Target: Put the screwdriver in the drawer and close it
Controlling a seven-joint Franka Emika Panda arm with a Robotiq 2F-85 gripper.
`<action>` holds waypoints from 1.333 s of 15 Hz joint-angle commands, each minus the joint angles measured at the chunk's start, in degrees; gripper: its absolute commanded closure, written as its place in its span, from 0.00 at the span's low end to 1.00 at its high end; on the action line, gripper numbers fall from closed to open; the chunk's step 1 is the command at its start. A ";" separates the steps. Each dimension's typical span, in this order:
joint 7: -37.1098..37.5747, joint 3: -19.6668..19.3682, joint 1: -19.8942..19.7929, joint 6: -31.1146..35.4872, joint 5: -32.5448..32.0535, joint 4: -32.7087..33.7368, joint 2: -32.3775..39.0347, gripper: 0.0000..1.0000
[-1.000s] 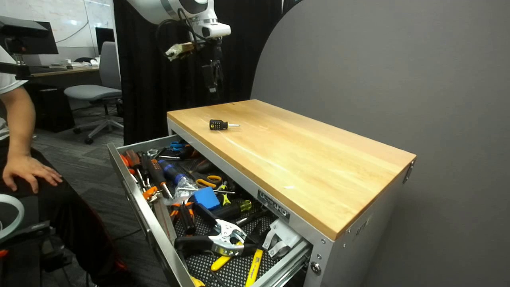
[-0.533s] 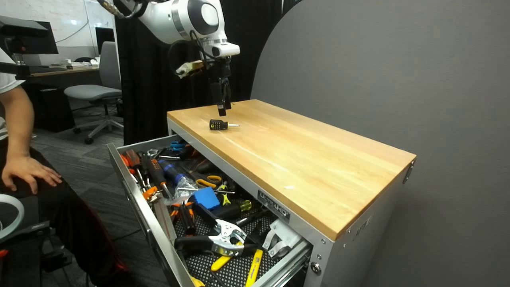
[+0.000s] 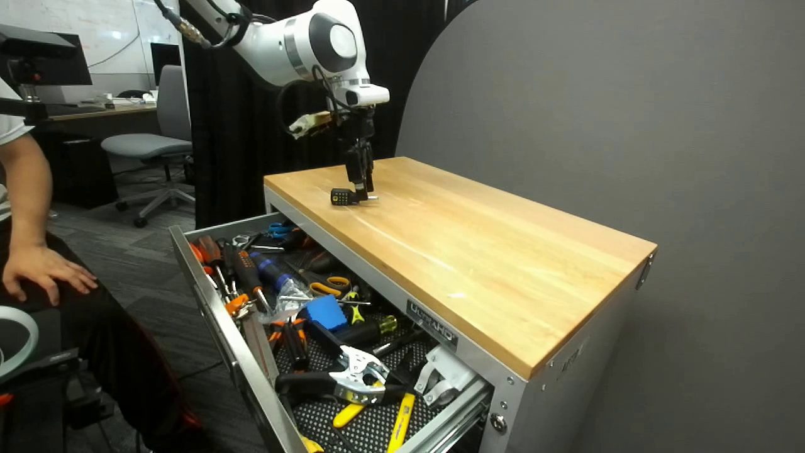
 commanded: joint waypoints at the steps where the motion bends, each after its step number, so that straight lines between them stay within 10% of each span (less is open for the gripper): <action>1: -3.61 0.30 -0.24 -3.22 2.72 1.10 -0.33 0.60; 6: -6.86 0.89 -0.84 -6.27 6.42 -0.62 -1.77 0.95; 20: -19.40 2.58 -2.54 0.42 9.64 -27.10 -20.16 0.91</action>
